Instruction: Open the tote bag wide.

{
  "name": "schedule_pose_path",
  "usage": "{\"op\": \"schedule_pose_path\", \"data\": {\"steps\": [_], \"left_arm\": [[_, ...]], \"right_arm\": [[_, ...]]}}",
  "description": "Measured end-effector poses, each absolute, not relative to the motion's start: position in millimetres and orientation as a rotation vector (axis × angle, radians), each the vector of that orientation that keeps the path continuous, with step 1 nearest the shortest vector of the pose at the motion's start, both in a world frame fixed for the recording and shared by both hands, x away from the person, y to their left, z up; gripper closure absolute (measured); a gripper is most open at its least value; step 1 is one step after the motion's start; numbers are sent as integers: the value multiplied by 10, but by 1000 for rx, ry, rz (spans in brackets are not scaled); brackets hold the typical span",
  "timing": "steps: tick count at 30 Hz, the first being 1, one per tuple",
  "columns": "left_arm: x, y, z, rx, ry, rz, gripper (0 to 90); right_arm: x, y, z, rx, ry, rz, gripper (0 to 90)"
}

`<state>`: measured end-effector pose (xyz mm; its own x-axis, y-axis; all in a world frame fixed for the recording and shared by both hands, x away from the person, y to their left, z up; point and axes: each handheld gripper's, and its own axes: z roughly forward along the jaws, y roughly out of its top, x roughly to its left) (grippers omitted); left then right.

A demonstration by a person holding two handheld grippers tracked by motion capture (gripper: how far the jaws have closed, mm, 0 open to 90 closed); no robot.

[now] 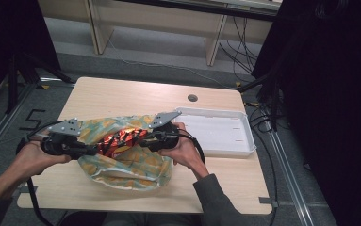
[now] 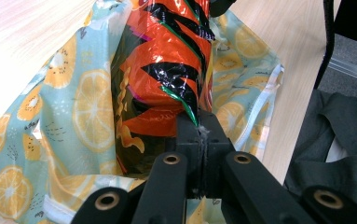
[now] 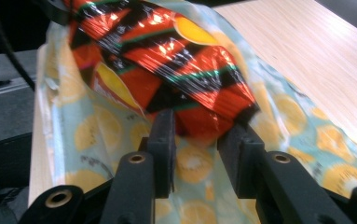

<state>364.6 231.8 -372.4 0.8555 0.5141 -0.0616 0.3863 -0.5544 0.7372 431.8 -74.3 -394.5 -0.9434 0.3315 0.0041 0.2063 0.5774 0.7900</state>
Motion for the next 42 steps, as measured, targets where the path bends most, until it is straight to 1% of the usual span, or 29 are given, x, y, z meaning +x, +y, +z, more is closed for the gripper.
{"op": "schedule_pose_path", "data": {"steps": [2, 6, 8, 12, 14, 17, 18, 20, 21, 25, 26, 29, 30, 32, 34, 35, 36, 39, 41, 42], "left_arm": [[3645, 2319, -3729, 2228, 651, 202, 882], [3658, 2348, -3731, 2208, 661, 184, 877], [3667, 2360, -3735, 2193, 663, 165, 862], [3658, 2382, -3733, 2193, 674, 158, 734], [3620, 2409, -3705, 2224, 693, 197, 625], [3545, 2434, -3678, 2220, 747, 250, 500], [3538, 2463, -3655, 2243, 729, 271, 479], [3509, 2455, -3653, 2209, 751, 274, 454], [3509, 2454, -3648, 2218, 738, 280, 445], [3471, 2321, -3692, 2186, 737, 239, 428], [3467, 2285, -3703, 2184, 732, 222, 430], [3458, 2178, -3724, 2178, 732, 223, 484], [3457, 2161, -3725, 2183, 726, 230, 527], [3461, 2157, -3735, 2152, 752, 205, 663], [3484, 2182, -3737, 2134, 738, 177, 741], [3495, 2208, -3737, 2110, 747, 143, 781], [3495, 2208, -3737, 2110, 747, 143, 827], [3543, 2245, -3721, 2076, 740, 69, 848], [3581, 2241, -3715, 2062, 740, 89, 846], [3590, 2239, -3706, 2087, 745, 68, 847]], "right_arm": [[4311, -715, -3948, 459, 2660, 1294, 724], [4277, -696, -3909, 415, 2654, 1308, 866], [4272, -719, -3887, 462, 2647, 1322, 895], [4248, -739, -3855, 533, 2626, 1368, 900], [4243, -757, -3818, 555, 2620, 1372, 900], [4246, -762, -3792, 597, 2611, 1419, 900], [4252, -763, -3783, 597, 2602, 1434, 900], [4234, -765, -3753, 628, 2607, 1440, 900], [4208, -763, -3736, 664, 2589, 1457, 900], [4170, -786, -3656, 693, 2581, 1486, 900], [4159, -792, -3641, 696, 2570, 1486, 900], [4135, -791, -3626, 686, 2567, 1513, 900], [4121, -792, -3620, 696, 2564, 1503, 900], [4096, -804, -3608, 714, 2566, 1492, 900], [4067, -836, -3590, 712, 2565, 1487, 900], [4037, -836, -3591, 720, 2558, 1516, 900], [4037, -836, -3591, 720, 2558, 1516, 900], [3968, -899, -3561, 722, 2566, 1511, 900], [3951, -926, -3568, 733, 2584, 1518, 899], [3947, -939, -3576, 741, 2580, 1503, 893]]}}
